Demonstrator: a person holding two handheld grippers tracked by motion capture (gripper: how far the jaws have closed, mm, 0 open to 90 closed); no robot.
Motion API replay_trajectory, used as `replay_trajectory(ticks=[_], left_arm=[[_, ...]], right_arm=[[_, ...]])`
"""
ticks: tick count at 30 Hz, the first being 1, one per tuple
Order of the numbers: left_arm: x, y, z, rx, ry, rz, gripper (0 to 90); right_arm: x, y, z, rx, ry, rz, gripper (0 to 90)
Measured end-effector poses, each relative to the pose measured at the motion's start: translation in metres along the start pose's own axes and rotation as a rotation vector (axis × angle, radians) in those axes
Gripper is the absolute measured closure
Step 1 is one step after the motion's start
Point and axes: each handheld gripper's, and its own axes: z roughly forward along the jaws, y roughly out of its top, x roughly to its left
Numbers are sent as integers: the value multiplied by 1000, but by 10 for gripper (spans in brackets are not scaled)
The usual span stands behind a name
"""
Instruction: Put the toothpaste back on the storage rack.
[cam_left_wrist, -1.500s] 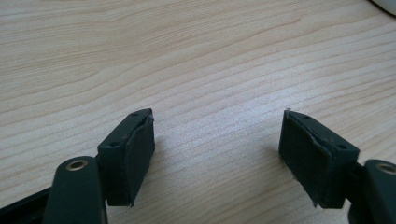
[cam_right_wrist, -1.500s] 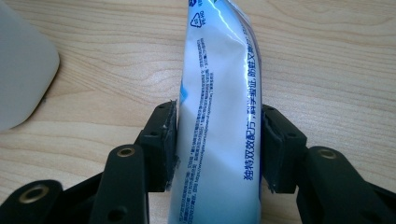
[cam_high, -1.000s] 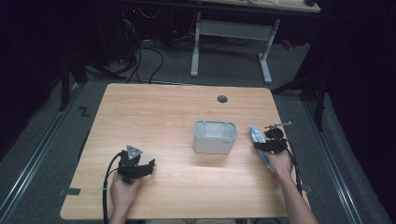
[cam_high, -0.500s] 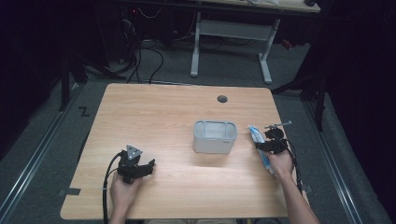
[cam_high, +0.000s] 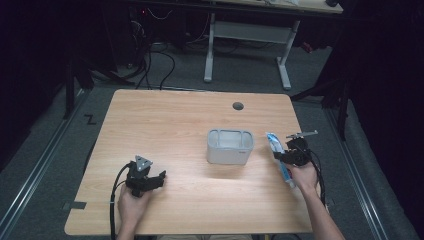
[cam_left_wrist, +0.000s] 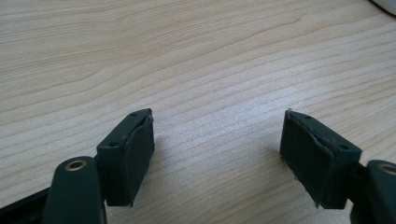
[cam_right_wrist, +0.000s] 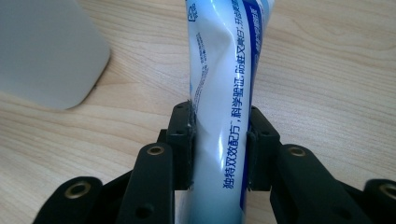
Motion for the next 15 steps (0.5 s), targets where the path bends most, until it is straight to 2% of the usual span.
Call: replay_trajectory(ticks=[15], left_arm=[[0,0,0,0,-1,-3,264]], right_arm=[[9,-2,-20,-58,36,-27,687]])
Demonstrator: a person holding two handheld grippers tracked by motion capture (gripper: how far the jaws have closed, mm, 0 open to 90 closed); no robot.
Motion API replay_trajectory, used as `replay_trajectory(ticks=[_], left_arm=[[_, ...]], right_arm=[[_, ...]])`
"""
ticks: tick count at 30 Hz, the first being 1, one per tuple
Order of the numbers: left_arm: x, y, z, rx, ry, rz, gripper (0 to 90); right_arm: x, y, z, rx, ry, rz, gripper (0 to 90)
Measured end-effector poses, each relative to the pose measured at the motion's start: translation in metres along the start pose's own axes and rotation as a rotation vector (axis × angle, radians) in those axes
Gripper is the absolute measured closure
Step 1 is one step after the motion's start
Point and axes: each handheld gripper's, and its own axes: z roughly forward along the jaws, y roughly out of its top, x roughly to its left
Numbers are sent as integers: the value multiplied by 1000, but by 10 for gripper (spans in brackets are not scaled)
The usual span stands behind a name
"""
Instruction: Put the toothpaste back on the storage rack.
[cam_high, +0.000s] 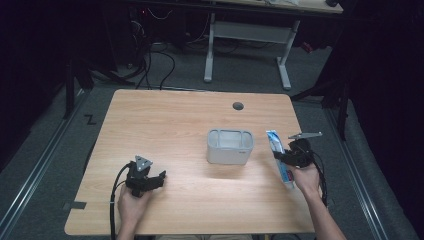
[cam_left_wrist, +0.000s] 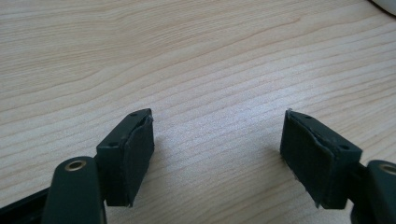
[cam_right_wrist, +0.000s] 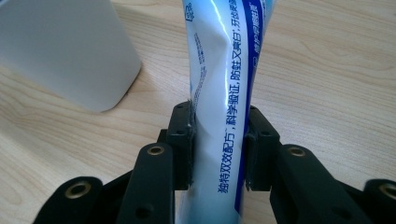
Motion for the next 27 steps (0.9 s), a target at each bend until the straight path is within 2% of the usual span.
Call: replay_trajectory(ticks=[4,5,6,7,8,17,22,27], left_arm=[[-1,0,0,0,4,4,263],[-2,0,1,4,10,16,257],[-2,0,1,4,10,16,257],[-2,0,1,4,9,16,257],[-2,0,1,5,9,16,257],[-2,0,1,5,10,15,257],[-2,0,1,4,10,14,257],[-2,0,1,5,10,15,256]], right_arm=[[1,-1,-4,-9,7,2,687],[4,-1,-9,-22,3,-16,690],[4,-1,-9,-22,3,-16,690],[10,-1,-13,-31,-2,-43,693],[11,-1,-14,-38,1,-51,695],[23,3,-21,-90,71,-63,710],[27,4,-25,-113,91,-75,715],[28,6,-30,-134,123,-64,718]])
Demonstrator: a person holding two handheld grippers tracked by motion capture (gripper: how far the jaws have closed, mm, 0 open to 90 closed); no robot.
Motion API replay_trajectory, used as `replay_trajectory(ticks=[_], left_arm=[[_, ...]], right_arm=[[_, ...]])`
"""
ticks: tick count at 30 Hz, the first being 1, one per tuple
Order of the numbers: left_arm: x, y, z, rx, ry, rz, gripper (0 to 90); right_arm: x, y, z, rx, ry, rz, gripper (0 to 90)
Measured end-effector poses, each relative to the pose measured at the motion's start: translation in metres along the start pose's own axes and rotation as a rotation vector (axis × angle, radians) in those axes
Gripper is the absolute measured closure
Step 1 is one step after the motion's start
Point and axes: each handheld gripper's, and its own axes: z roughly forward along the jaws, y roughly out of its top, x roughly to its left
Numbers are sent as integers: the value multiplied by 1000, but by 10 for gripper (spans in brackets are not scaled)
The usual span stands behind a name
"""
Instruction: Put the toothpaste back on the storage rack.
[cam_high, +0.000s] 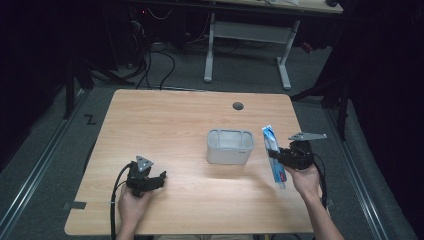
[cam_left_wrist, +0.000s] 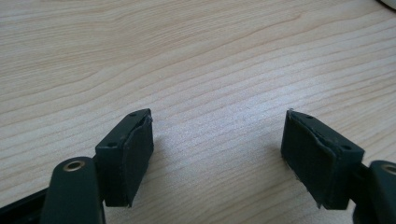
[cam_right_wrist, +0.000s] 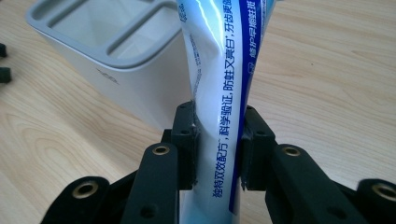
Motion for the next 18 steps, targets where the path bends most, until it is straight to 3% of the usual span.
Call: replay_trajectory(ticks=[11,18], left_arm=[[0,0,0,0,0,-1,256],[0,0,0,0,0,-1,255]], right_arm=[[18,17,-16,-84,50,-55,722],[29,29,-18,-101,79,-82,724]])
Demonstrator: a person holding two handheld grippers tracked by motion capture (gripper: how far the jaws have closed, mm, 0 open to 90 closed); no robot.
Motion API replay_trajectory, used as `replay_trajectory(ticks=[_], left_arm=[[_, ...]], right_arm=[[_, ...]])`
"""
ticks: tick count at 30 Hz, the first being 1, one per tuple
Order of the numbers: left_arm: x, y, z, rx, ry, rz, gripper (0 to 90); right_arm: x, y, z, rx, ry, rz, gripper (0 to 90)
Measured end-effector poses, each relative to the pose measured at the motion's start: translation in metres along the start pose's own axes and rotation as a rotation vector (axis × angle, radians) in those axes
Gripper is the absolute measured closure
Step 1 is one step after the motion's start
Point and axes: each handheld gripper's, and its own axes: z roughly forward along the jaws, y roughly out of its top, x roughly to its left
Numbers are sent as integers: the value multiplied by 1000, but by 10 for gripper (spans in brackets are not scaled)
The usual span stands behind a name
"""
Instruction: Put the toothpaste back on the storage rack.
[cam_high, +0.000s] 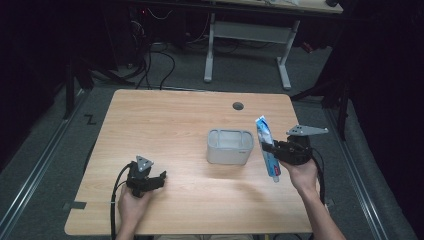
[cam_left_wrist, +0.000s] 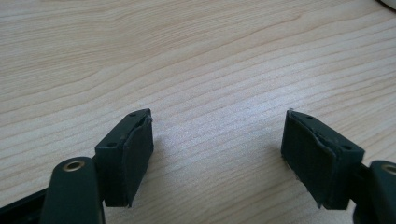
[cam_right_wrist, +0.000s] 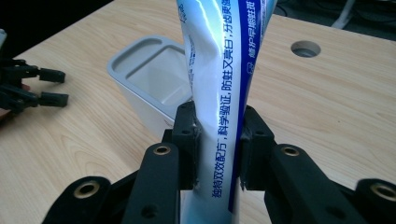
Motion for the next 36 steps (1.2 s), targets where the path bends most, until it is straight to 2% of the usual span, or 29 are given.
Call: replay_trajectory(ticks=[8,12,20,36], left_arm=[[0,0,0,0,0,0,255],[0,0,0,0,0,0,255],[0,0,0,0,0,0,255],[0,0,0,0,0,0,256]], right_arm=[[6,10,3,-15,21,-24,724],[7,15,3,-34,34,-22,724],[8,23,3,-51,32,-25,724],[14,46,16,-85,53,-25,721]])
